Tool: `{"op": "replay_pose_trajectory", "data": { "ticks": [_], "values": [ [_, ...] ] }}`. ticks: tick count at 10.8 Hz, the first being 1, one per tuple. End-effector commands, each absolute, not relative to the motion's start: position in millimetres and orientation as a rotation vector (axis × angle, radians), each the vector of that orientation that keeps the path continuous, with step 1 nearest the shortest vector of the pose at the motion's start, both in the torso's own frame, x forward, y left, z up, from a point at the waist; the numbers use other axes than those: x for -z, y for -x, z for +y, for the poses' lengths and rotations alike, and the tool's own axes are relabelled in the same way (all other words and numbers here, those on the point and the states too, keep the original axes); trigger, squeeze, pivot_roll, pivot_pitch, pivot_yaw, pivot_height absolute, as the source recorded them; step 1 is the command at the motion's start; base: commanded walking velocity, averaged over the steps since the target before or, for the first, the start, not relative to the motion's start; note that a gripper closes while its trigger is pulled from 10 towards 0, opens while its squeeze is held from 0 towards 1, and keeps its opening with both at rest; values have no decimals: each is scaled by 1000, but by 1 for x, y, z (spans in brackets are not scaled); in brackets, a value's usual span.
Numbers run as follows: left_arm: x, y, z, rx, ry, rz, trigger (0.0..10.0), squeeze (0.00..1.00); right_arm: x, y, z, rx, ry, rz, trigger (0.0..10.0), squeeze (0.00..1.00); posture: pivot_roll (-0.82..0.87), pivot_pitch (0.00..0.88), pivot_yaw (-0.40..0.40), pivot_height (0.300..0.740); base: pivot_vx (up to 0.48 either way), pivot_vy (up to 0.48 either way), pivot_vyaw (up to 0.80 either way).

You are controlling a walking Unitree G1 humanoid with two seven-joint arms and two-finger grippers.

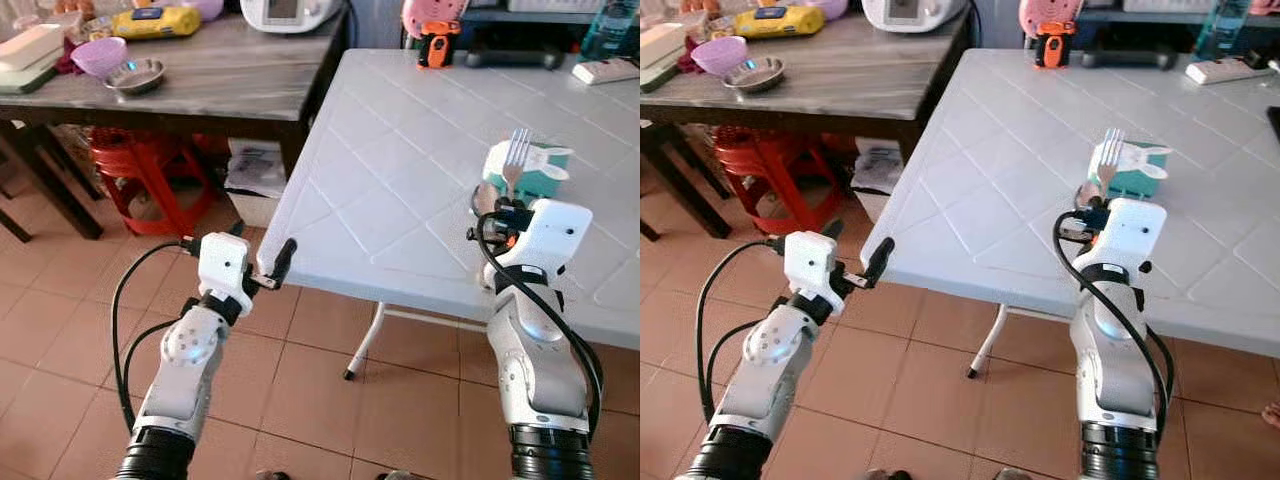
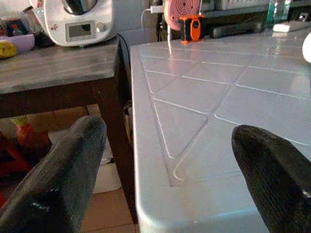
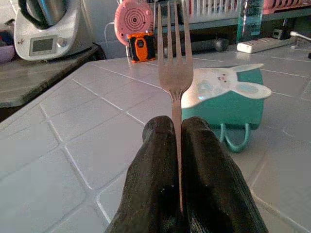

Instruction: Setting the table

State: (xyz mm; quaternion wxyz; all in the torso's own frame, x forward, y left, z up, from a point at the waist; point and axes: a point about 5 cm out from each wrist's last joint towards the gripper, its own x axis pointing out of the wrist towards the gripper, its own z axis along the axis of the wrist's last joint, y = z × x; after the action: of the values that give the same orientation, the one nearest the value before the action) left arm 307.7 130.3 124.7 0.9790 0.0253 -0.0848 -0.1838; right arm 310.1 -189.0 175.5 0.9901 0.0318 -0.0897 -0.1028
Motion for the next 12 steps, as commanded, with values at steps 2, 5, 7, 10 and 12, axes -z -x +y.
{"op": "replay_pose_trajectory", "data": {
  "ticks": [2, 5, 7, 10, 12],
  "values": [
    [-121, -308, 135, 356, -55, -150, 10000, 0, -180, -308, -186, 195, -74, -200, 10000, 0, -78, 105, 79, 740, 0, 367, -244],
    [-123, -309, 134, 359, -54, -153, 10000, 0, -180, -310, -183, 188, -78, -201, 10000, 0, -75, 107, 79, 740, 0, 454, 0],
    [-123, -309, 132, 364, -53, -154, 10000, 0, -180, -311, -184, 191, -78, -201, 10000, 0, -73, 104, 81, 740, 0, 454, 0],
    [-124, -310, 130, 374, -55, -153, 10000, 0, -182, -313, -185, 201, -80, -213, 10000, 0, -69, 96, 89, 740, 0, 456, 0],
    [-125, -311, 129, 375, -57, -155, 10000, 0, -183, -314, -185, 202, -81, -216, 10000, 0, -68, 94, 91, 740, 0, 454, 0]
  ]
}}
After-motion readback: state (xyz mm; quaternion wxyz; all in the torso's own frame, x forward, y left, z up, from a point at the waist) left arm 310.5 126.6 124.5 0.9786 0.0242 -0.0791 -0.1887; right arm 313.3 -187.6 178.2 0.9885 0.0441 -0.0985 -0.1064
